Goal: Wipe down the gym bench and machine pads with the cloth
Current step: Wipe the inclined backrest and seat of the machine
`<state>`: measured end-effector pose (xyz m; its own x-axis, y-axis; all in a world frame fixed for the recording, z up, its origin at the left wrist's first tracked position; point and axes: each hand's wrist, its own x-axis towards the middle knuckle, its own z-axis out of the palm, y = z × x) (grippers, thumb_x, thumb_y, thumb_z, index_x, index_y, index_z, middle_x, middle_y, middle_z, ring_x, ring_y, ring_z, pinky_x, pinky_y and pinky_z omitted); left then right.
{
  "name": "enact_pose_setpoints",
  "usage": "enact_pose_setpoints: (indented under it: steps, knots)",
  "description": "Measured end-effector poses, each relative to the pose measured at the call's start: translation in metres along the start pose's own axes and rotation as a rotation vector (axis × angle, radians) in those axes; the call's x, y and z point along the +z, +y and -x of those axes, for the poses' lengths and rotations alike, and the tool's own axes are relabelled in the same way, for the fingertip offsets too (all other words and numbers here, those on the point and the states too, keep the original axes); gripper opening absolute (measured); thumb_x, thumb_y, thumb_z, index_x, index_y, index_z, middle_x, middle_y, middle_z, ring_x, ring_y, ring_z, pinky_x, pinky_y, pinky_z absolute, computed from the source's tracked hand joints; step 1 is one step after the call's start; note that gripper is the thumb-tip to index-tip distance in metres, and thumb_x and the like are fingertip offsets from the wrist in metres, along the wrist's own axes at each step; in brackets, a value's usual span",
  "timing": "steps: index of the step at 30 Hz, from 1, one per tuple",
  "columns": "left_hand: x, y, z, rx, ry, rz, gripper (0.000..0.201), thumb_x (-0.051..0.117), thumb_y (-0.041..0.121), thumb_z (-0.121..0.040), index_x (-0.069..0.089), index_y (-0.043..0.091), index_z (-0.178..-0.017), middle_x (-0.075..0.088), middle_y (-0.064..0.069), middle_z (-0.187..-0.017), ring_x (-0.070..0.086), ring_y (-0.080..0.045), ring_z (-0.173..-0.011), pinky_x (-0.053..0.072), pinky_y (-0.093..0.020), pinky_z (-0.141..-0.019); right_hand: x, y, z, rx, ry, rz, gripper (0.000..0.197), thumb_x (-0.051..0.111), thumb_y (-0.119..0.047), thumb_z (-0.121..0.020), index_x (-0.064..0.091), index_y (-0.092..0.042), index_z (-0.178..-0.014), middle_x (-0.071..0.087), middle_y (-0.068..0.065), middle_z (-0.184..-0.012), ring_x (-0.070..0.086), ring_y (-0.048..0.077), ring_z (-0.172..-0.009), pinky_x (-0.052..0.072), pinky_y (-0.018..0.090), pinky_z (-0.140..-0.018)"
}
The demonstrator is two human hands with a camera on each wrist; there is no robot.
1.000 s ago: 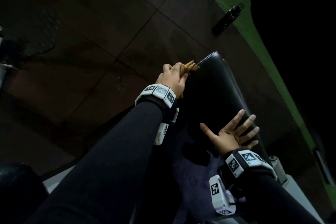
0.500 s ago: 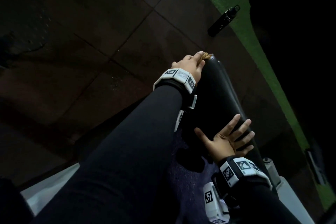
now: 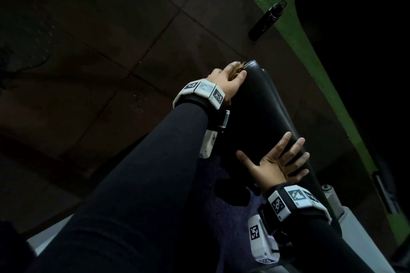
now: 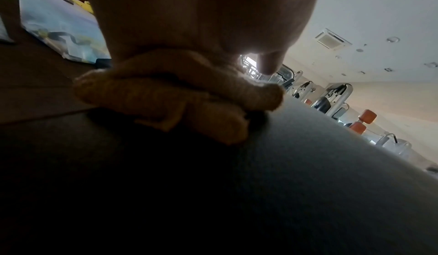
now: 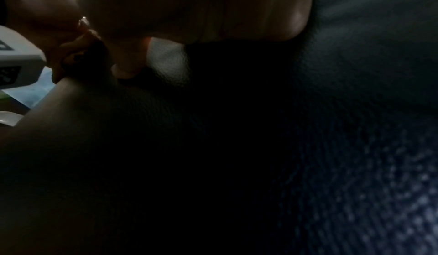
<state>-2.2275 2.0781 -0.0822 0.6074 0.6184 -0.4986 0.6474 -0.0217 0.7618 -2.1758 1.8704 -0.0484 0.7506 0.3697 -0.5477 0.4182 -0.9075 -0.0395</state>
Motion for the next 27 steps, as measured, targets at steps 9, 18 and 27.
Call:
enact_pose_setpoints:
  steps: [9, 18, 27]
  knots:
    - [0.004, -0.044, 0.030, -0.086, 0.056, 0.024, 0.044, 0.028, 0.066, -0.091, 0.030, 0.055, -0.134, 0.048, -0.001, -0.133, 0.050, -0.036, -0.119, 0.035, -0.040, -0.105, -0.002, -0.001, 0.002, -0.010, -0.010, -0.007, 0.129, 0.031, -0.097, -0.040, -0.051, -0.038, -0.121, -0.054, -0.005, -0.132, -0.034, 0.034, -0.134, -0.017, 0.056, -0.107]
    - [0.012, -0.067, 0.063, -0.232, 0.134, -0.073, 0.047, 0.017, 0.068, -0.091, 0.025, 0.058, -0.137, 0.036, 0.010, -0.145, 0.037, -0.035, -0.127, 0.025, -0.048, -0.108, -0.004, 0.000, 0.003, -0.028, -0.024, -0.023, 0.130, 0.041, -0.094, -0.051, -0.053, -0.036, -0.120, -0.059, -0.005, -0.124, -0.038, 0.034, -0.132, -0.021, 0.056, -0.104]
    - [0.012, -0.078, 0.082, -0.192, 0.229, -0.067, 0.042, 0.016, 0.059, -0.096, 0.032, 0.055, -0.134, 0.044, 0.006, -0.140, 0.043, -0.032, -0.122, 0.025, -0.050, -0.105, -0.001, 0.003, 0.002, -0.050, -0.022, -0.052, 0.131, 0.042, -0.094, -0.050, -0.049, -0.036, -0.124, -0.059, -0.006, -0.122, -0.039, 0.033, -0.130, -0.026, 0.055, -0.100]
